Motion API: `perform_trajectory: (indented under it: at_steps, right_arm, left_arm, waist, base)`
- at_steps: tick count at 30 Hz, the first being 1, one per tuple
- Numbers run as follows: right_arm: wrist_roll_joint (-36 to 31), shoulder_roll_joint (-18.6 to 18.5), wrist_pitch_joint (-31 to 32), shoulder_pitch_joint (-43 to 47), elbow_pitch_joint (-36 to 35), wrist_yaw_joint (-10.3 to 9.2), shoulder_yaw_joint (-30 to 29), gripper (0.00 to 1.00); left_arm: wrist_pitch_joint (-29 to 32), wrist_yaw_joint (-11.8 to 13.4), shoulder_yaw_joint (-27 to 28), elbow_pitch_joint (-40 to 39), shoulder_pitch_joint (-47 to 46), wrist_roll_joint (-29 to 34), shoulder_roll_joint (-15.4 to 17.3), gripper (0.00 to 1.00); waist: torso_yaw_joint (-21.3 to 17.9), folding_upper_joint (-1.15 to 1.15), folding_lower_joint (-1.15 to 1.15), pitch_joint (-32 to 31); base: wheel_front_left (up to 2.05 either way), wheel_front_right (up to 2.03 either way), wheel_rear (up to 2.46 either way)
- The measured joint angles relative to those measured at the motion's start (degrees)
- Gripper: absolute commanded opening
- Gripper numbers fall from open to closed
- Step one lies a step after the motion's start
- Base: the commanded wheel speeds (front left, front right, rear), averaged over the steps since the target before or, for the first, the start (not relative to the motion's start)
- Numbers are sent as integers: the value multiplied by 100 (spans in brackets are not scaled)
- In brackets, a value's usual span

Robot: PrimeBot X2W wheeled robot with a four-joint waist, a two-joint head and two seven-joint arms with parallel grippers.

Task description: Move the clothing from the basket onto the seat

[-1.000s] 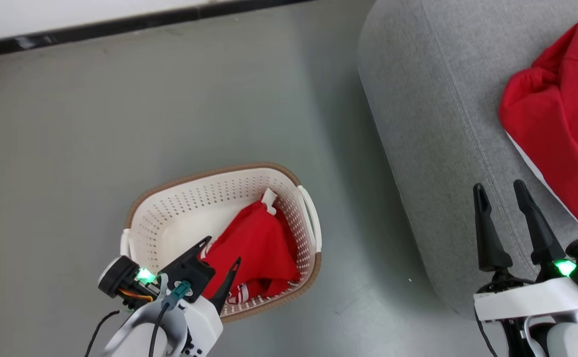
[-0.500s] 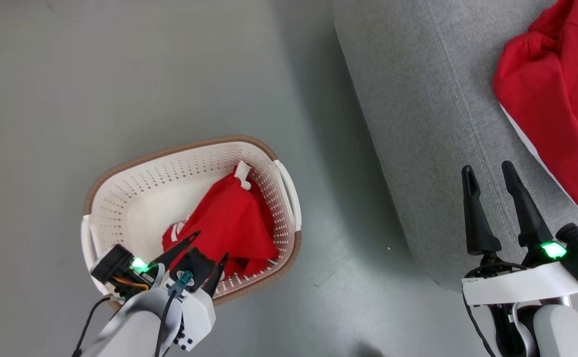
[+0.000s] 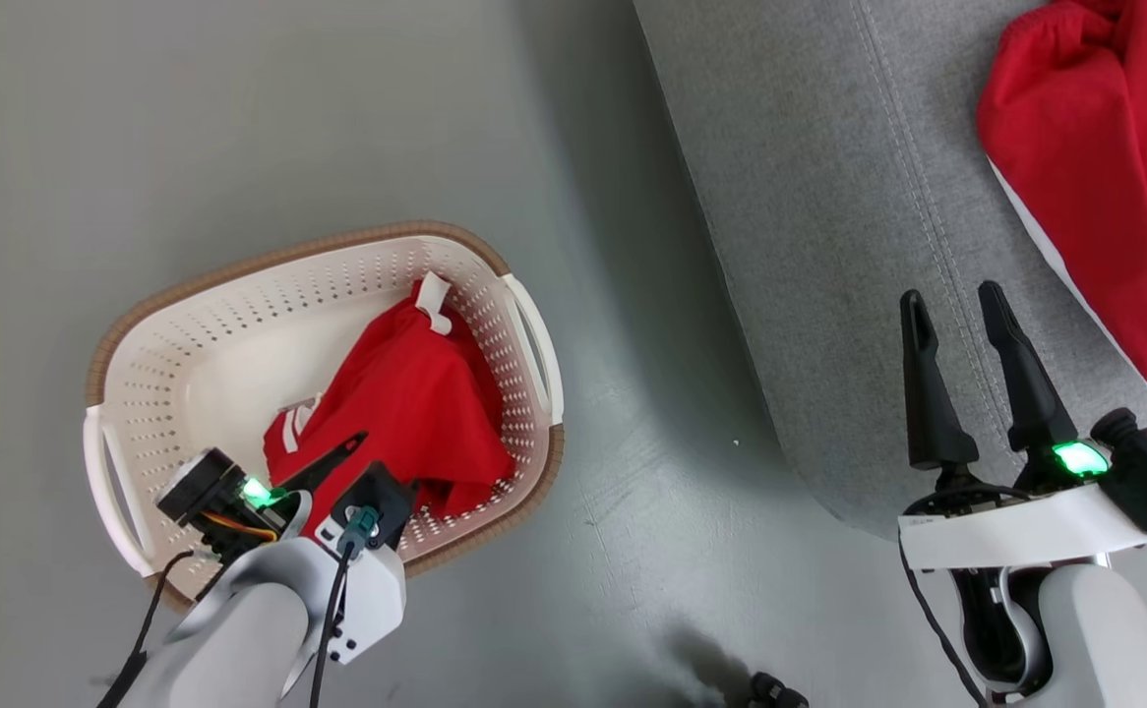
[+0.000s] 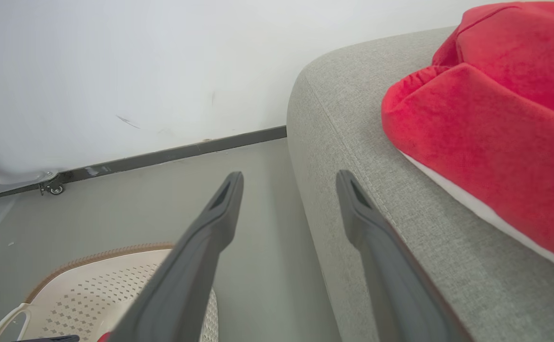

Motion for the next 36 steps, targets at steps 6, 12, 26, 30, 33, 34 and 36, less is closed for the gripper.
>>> perform_trajectory:
  at_steps: [6, 12, 26, 30, 33, 34, 36]
  right_arm:
    - [49, 0, -63, -174, 81, 0, 113, 100]
    - [92, 0, -120, -297, 154, 0, 175, 100]
    - [238, 1, -238, -719, 392, 0, 383, 100]
    - [253, 1, -293, -760, 465, 0, 408, 100]
    - [290, 1, -294, -812, 550, 0, 434, 100]
    - [291, 1, -294, -858, 561, 0, 455, 100]
    - [293, 1, -304, -939, 580, 0, 513, 100]
  left_arm:
    - [101, 126, -1, 181, -191, 140, 57, 100]
    - [149, 312, 20, 298, -347, 236, 134, 100]
    - [601, 867, 91, 745, -704, 487, 275, 100]
    - [706, 875, 111, 846, -715, 482, 296, 100]
    - [769, 909, 107, 867, -751, 487, 281, 100]
    - [808, 920, 105, 884, -778, 489, 272, 100]
    - [851, 926, 103, 912, -823, 488, 267, 100]
  waist:
    - [-114, 0, 0, 233]
    - [-201, 0, 0, 415]
    - [-402, 0, 0, 857]
    - [-437, 0, 0, 934]
    - [-460, 0, 0, 973]
    - [-467, 0, 0, 983]
    - [-485, 0, 0, 998]
  base:
    - [0, 0, 0]
    - [0, 0, 0]
    - [0, 0, 0]
    - [0, 0, 0]
    - [0, 0, 0]
    - [0, 0, 0]
    - [0, 0, 0]
